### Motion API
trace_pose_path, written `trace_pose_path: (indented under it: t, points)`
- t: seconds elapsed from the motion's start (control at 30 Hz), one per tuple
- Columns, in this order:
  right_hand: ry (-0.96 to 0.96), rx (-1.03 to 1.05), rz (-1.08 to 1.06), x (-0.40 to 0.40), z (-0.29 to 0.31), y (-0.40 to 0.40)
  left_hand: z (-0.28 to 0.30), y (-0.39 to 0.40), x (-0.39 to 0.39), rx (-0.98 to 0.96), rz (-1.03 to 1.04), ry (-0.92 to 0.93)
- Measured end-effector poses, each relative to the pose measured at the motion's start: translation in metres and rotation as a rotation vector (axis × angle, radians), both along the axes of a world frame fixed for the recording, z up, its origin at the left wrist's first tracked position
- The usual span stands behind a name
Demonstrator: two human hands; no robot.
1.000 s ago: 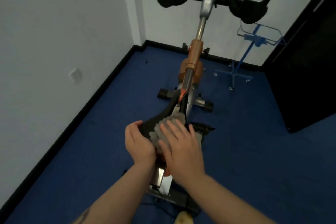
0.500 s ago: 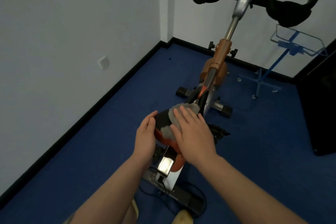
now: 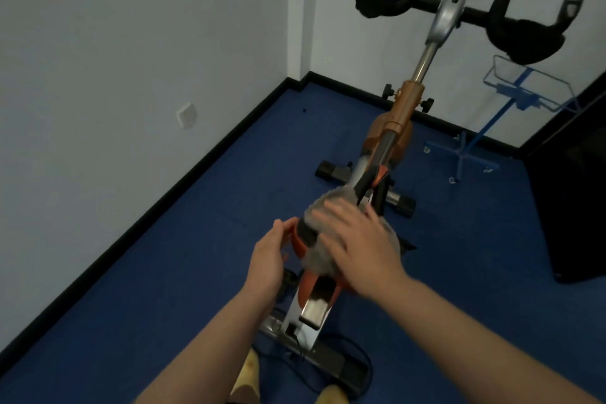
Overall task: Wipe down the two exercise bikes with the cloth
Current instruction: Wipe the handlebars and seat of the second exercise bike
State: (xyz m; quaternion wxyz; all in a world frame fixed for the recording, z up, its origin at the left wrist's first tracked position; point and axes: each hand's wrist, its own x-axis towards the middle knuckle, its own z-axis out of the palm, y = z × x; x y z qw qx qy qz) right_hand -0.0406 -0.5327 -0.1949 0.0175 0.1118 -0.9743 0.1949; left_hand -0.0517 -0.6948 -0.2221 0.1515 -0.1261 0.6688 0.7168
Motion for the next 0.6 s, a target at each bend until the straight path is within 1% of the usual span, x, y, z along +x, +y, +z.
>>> trace_pose_path:
  t: [0.07,0.13,0.2,0.27,0.33,0.37,0.47,0.53,0.57,0.6]
  points:
    - [-0.009,0.009,0.112,0.025,-0.001,-0.006,-0.001,-0.005,-0.009,0.011,0.001,-0.018]
    - [-0.066,0.020,0.172,0.016,0.000,-0.004,-0.001,-0.006,-0.019,0.016,-0.016,-0.035]
    - [-0.164,-0.020,0.129,-0.010,0.008,-0.002,0.001,0.000,-0.025,-0.003,-0.041,-0.017]
    - [-0.186,-0.035,-0.001,-0.034,0.012,-0.008,0.002,0.005,-0.029,0.015,-0.073,-0.012]
    - [-0.098,0.005,-0.147,-0.031,0.011,-0.023,0.003,0.005,-0.032,0.018,-0.104,-0.019]
    - [-0.046,0.027,-0.183,-0.018,0.007,-0.031,0.002,0.004,-0.034,0.013,-0.131,-0.028]
    - [0.016,0.059,-0.108,0.029,-0.002,-0.043,0.006,0.001,-0.042,0.012,-0.196,-0.035]
    - [0.052,0.067,-0.101,0.033,-0.005,-0.034,0.009,0.003,-0.044,-0.014,-0.221,-0.002]
    - [0.083,0.040,-0.172,0.029,-0.005,-0.032,0.012,0.005,-0.044,-0.042,-0.246,0.045]
    - [0.110,-0.008,-0.295,0.028,-0.004,-0.035,0.014,0.007,-0.044,-0.064,-0.278,0.098]
